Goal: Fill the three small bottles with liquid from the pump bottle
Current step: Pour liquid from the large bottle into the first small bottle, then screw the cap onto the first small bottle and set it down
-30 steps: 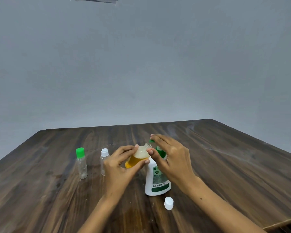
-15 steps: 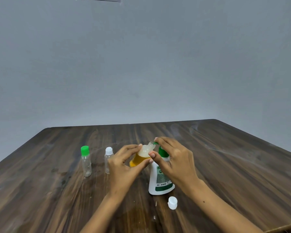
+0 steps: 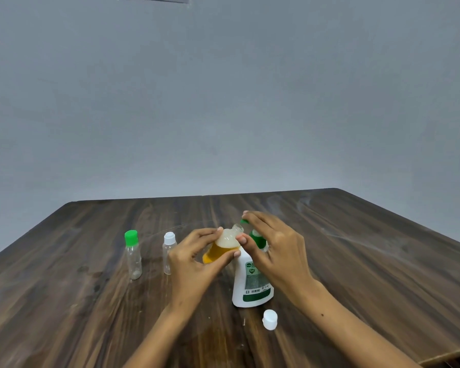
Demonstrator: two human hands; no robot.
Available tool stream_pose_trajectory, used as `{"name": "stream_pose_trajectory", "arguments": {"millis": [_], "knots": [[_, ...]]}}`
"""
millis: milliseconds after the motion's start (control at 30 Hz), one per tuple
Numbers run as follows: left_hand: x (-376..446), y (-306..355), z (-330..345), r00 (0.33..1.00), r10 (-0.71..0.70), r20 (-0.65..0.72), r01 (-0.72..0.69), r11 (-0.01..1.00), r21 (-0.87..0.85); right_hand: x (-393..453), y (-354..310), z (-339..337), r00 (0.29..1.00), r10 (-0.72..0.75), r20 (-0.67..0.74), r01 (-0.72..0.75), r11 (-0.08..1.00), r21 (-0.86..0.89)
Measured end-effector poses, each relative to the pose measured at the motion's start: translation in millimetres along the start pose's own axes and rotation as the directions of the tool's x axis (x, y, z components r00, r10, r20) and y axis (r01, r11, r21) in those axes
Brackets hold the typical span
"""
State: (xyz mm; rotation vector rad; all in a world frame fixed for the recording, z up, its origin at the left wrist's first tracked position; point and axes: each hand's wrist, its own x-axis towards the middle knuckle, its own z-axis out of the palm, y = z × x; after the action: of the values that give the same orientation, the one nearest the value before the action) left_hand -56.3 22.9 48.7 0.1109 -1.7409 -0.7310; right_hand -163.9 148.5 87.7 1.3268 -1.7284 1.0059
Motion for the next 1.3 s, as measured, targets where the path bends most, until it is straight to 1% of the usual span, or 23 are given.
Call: {"name": "stream_pose_trajectory", "arguments": {"millis": [133,267,400,467,500,633,700,767,833,900,1033,1133,1233,1300], "knots": [[0.7,1.4,-0.2,1.0,0.003,0.004,-0.003,1.0,0.0,-4.8,-1.0,1.1,0.999,0.015,0.038,-0.014,1.0,-0.017],[1.5,3.6,0.1,1.0,-0.017,0.0,0.017,0.999,-0.039,1.7,-0.5,-4.4,0.998,0.027,0.064,-0.024,0.999,-0.035],[2.7,2.4,1.5,0.995,-0.094,-0.017,0.093,0.994,-0.061,10.9,0.1,-16.6,0.979,0.028,0.201,-0.021,0.999,-0.04],[7.1,3.7,0.0,0.987,-0.156,-0.02,0.154,0.984,-0.085,11.1,3.4,-26.5,0.974,0.02,0.225,-0.017,1.0,-0.014],[10.5,5.1,-1.9,0.982,-0.189,-0.017,0.187,0.977,-0.101,9.1,4.7,-31.7,0.979,0.014,0.202,-0.014,1.0,-0.003],[20.3,16.6,-15.6,0.963,-0.269,0.021,0.269,0.95,-0.156,-16.2,4.5,-55.7,0.999,0.033,0.028,-0.035,0.996,0.08],[12.2,24.3,-26.1,0.956,-0.291,0.047,0.295,0.941,-0.168,-40.4,3.3,-65.7,1.0,0.013,0.003,-0.013,0.994,0.111],[-5.0,29.8,-35.5,0.944,-0.32,0.082,0.33,0.925,-0.187,-68.0,5.9,-71.6,1.0,-0.004,0.016,0.002,0.993,0.121],[-27.8,34.1,-42.4,0.925,-0.363,0.113,0.379,0.902,-0.206,-94.1,11.1,-73.3,0.998,0.013,0.058,-0.02,0.993,0.115],[-51.8,38.0,-46.8,0.907,-0.399,0.136,0.42,0.879,-0.223,-113.7,17.5,-71.5,0.989,0.065,0.132,-0.079,0.992,0.102],[-83.5,45.8,-48.3,0.853,-0.498,0.156,0.521,0.825,-0.217,-130.7,24.5,-61.4,0.948,0.113,0.296,-0.141,0.987,0.076],[-91.4,49.1,-46.7,0.827,-0.529,0.191,0.56,0.804,-0.199,-128.2,25.5,-53.3,0.932,0.131,0.338,-0.167,0.983,0.08],[-94.6,50.7,-46.3,0.813,-0.548,0.198,0.581,0.786,-0.209,-128.1,27.0,-45.4,0.919,0.171,0.354,-0.211,0.974,0.079],[-94.8,50.5,-46.8,0.805,-0.558,0.201,0.591,0.782,-0.196,-128.5,27.2,-40.3,0.901,0.173,0.397,-0.221,0.972,0.078]]}}
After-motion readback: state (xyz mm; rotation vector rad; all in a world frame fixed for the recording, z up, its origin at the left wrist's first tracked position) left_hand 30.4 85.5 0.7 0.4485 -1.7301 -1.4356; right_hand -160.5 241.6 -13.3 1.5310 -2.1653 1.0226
